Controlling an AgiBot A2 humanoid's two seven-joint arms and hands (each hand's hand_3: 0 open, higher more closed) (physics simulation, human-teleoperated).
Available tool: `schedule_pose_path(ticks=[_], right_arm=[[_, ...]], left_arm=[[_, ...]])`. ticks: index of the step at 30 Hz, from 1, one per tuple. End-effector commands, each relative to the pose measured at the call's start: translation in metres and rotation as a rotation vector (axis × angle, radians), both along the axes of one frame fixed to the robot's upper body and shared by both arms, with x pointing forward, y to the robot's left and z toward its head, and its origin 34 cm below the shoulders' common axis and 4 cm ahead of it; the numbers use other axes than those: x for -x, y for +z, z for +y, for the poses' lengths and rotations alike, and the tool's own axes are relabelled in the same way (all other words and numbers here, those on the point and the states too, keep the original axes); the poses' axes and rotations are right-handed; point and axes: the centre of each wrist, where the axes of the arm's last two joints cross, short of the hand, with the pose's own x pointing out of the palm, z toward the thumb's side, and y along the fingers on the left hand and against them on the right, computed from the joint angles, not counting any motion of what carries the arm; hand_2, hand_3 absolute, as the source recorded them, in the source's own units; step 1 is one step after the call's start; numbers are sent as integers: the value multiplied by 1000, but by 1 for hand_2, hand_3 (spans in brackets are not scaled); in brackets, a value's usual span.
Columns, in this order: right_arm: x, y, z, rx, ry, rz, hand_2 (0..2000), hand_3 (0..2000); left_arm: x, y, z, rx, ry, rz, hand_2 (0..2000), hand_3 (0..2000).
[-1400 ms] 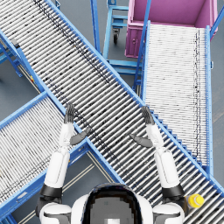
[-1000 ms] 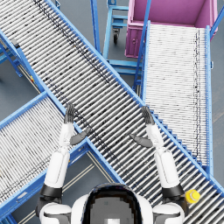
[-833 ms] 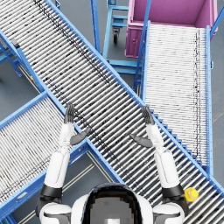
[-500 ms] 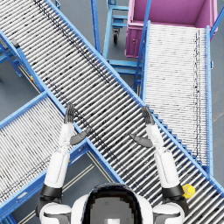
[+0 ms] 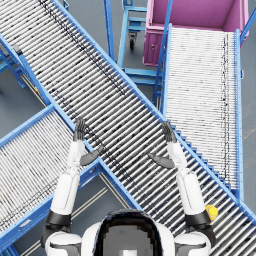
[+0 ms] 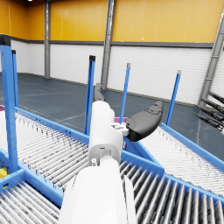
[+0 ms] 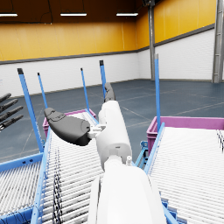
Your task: Pick up the oil and place it on the left assembly line, put the cola on the right, and keep Sprite still
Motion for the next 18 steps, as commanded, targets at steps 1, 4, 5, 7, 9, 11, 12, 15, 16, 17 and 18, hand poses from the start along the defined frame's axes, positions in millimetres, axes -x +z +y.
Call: schedule_pose_path(ticks=[1,4,5,7,9,11,12,15,16,17,18], right_arm=[[0,0,0,0,0,0,0,0],[0,0,0,0,0,0,0,0],[0,0,0,0,0,0,0,0],[0,0,0,0,0,0,0,0],[0,0,0,0,0,0,0,0],[0,0,0,0,0,0,0,0],[0,0,0,0,0,0,0,0],[0,0,0,0,0,0,0,0],[0,0,0,0,0,0,0,0],[0,0,0,0,0,0,0,0],[0,0,0,0,0,0,0,0]], left_arm=[[0,0,0,0,0,0,0,0],[0,0,0,0,0,0,0,0],[0,0,0,0,0,0,0,0],[0,0,0,0,0,0,0,0],[0,0,0,0,0,0,0,0],[0,0,0,0,0,0,0,0],[0,0,0,0,0,0,0,0],[0,0,0,0,0,0,0,0],[0,0,0,0,0,0,0,0],[0,0,0,0,0,0,0,0],[0,0,0,0,0,0,0,0]])
